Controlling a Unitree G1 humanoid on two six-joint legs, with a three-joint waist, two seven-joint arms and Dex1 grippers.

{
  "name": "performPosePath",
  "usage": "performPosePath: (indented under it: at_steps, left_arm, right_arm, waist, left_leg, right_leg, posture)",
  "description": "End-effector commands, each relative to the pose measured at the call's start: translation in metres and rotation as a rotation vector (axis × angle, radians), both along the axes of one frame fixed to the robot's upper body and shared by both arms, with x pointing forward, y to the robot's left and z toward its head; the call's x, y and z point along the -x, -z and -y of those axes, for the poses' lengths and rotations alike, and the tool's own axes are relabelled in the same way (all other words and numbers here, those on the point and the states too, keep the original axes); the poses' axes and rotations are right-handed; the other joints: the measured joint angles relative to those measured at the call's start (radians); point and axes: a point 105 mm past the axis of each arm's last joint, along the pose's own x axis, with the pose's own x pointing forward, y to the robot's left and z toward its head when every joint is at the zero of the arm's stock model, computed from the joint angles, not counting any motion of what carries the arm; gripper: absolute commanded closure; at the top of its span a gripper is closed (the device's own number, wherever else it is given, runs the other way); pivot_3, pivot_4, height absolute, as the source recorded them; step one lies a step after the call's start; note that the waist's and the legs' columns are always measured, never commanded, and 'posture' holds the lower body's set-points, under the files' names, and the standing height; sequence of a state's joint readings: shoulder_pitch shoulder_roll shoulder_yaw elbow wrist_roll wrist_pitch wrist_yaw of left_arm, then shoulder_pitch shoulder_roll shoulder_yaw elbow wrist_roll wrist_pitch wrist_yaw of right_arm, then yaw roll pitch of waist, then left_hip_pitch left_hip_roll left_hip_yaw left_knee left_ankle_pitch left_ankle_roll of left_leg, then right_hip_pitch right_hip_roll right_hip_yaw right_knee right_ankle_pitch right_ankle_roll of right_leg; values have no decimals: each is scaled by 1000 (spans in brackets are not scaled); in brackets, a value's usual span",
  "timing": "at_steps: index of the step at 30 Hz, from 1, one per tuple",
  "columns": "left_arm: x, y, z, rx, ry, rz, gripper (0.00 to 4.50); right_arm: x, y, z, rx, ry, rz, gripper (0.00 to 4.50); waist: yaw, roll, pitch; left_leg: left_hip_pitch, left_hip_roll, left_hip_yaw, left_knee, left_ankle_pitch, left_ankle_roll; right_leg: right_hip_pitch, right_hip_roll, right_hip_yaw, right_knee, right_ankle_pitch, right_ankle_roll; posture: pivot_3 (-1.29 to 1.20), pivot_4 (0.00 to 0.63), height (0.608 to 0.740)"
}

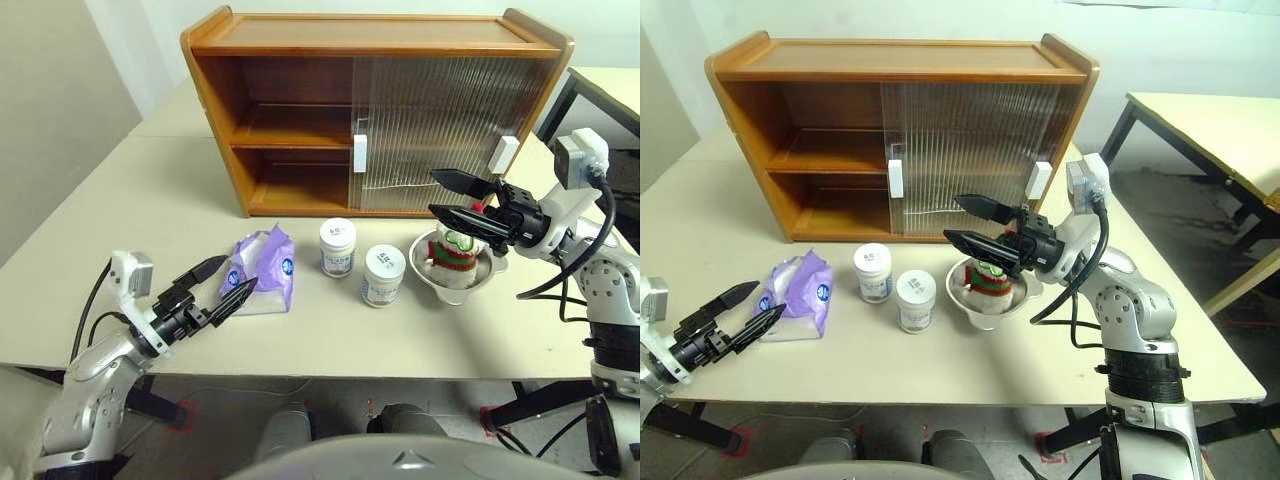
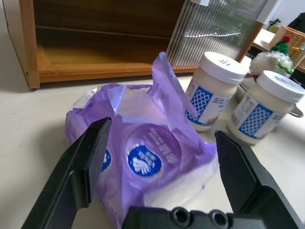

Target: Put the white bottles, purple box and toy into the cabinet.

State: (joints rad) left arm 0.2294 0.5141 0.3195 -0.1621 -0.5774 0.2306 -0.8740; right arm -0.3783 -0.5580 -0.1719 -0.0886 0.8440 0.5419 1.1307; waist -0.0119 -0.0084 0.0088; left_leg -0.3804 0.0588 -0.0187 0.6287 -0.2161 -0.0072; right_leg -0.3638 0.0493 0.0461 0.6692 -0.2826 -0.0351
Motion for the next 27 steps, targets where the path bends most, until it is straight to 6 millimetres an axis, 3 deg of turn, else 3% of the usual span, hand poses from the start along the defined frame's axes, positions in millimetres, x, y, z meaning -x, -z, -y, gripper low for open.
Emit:
performPosePath:
  at_steps: [1,14,27]
  left_arm:
    - [-5,8,4,-10,-8,-31,25]
    - [12,14,5,-5,-31,-96,25]
    - [0,39,-1,-24,-106,-182,25]
  right_arm:
    - [0,-5,-1,2,0,17,0]
    - [0,-9,2,0,19,28,0]
    - [0,-14,3,5,27,43,0]
  waist:
    - [-1,0,0]
    - [-9,0,0]
    - [-12,1,-1]
  left_leg:
    - [0,0,1,0,0,0]
    - [1,0,0,0,0,0]
    - [1,0,0,0,0,0]
  right_leg:
    - [0,0,0,0,0,0]
    - [0,5,0,0,1,-1]
    - [0,5,1,0,1,-2]
  posture:
    - [-14,0,740]
    - [-35,0,740]
    - [-50,0,740]
